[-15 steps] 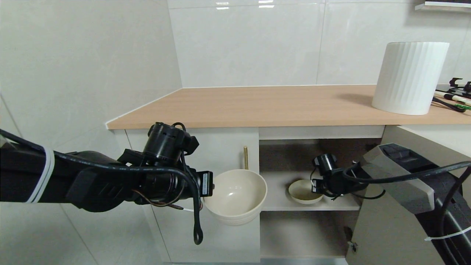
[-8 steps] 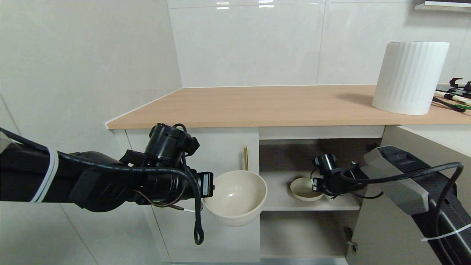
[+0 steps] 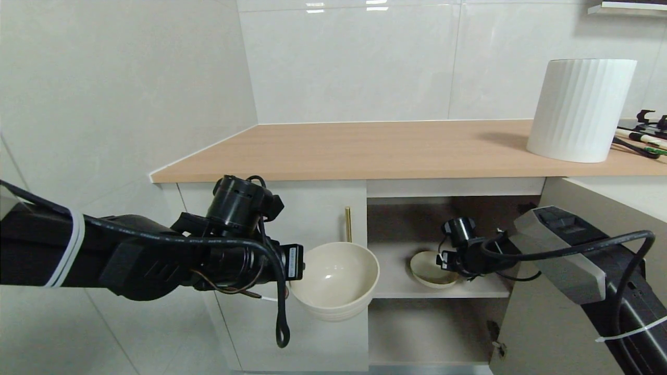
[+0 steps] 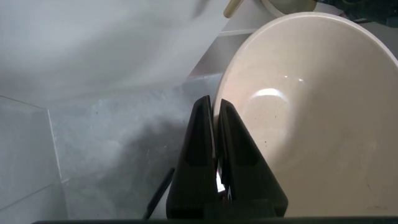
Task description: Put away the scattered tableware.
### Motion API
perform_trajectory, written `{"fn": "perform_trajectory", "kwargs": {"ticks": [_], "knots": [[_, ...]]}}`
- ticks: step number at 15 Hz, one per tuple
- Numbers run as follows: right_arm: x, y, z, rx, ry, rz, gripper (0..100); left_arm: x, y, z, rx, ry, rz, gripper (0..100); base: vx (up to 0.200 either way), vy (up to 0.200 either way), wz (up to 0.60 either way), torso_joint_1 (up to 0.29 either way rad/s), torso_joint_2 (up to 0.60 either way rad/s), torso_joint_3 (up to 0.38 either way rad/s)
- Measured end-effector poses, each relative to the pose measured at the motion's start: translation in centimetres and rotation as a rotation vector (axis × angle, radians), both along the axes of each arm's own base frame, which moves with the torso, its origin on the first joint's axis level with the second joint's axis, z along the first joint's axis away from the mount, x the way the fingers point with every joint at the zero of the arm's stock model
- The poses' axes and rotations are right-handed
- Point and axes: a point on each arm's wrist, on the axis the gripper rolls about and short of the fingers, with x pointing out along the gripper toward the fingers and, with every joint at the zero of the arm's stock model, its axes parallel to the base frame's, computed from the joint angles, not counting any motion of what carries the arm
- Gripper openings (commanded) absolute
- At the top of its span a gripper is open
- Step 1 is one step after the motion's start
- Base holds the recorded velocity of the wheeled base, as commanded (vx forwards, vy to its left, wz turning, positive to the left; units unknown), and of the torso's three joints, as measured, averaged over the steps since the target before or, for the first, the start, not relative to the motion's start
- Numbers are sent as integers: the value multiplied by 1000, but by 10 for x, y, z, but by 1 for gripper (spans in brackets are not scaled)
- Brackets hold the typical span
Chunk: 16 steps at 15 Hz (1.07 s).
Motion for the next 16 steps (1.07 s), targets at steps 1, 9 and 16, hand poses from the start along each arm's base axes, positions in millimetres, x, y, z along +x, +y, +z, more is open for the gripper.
{"fn": "perform_trajectory", "kwargs": {"ticks": [1,9,16], "knots": [[-1,0,2,7,-3,-8,100,0,-1,-1,2,3,-3,0,0,0,0,0,0,0],[-69,14,112,139,-40,115,100,-10,-45,-31,133,22,1,0,0,0,0,0,0,0],[-199,83,201,191,69,484,100,-15,-63,-52,183,61,-38,0,0,0,0,0,0,0]]}}
